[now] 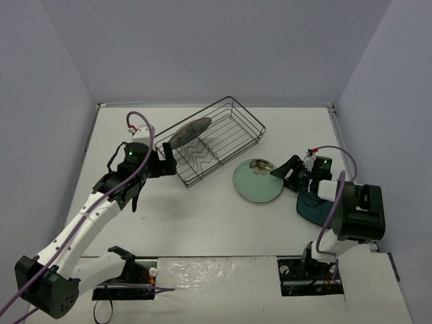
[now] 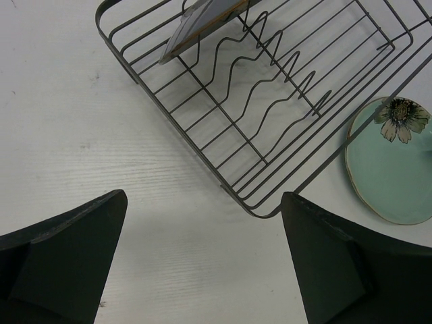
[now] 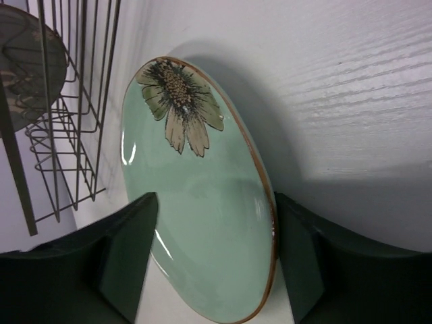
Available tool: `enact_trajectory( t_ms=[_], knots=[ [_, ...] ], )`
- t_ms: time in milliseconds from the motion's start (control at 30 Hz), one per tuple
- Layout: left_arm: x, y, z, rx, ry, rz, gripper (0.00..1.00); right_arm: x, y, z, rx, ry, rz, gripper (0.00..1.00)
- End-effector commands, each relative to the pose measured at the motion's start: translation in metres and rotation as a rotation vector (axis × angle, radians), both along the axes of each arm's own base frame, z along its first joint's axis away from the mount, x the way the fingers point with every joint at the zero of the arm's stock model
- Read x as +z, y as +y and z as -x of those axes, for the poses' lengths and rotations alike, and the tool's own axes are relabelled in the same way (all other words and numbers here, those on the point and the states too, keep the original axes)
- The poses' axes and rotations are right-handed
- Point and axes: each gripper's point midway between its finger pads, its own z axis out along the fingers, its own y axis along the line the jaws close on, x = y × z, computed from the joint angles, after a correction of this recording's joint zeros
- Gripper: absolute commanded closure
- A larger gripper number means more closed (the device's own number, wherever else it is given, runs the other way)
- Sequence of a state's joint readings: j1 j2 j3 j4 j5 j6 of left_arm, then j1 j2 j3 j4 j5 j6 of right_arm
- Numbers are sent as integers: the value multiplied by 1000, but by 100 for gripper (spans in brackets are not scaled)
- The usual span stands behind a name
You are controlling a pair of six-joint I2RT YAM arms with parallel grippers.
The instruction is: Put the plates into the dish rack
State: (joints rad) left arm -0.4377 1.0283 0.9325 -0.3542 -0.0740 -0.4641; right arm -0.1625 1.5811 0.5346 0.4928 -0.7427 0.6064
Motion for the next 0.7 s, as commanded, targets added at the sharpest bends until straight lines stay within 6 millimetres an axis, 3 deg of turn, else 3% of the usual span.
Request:
enact_trajectory(
  t_ms=[0, 233, 400, 467, 533, 667],
  knots=[
    [23, 1, -6, 17, -82, 15, 3, -32, -2, 20, -22, 114, 17, 42],
    [21, 13, -7, 77, -75, -19, 3, -39, -6, 22, -28, 120, 42, 70],
    [20, 17, -7, 93, -74, -25, 3, -30, -7, 19, -17, 87, 56, 100],
    [20, 18, -7, 98, -74, -29, 3, -22, -7, 17, -15, 61, 64, 100],
    [21, 19, -7, 104, -72, -31, 3, -2, -9, 11, -19, -6, 81, 100],
    [22, 20, -7, 110, -77, -30, 3, 63, -18, 0, -45, -203, 162, 100]
  ],
)
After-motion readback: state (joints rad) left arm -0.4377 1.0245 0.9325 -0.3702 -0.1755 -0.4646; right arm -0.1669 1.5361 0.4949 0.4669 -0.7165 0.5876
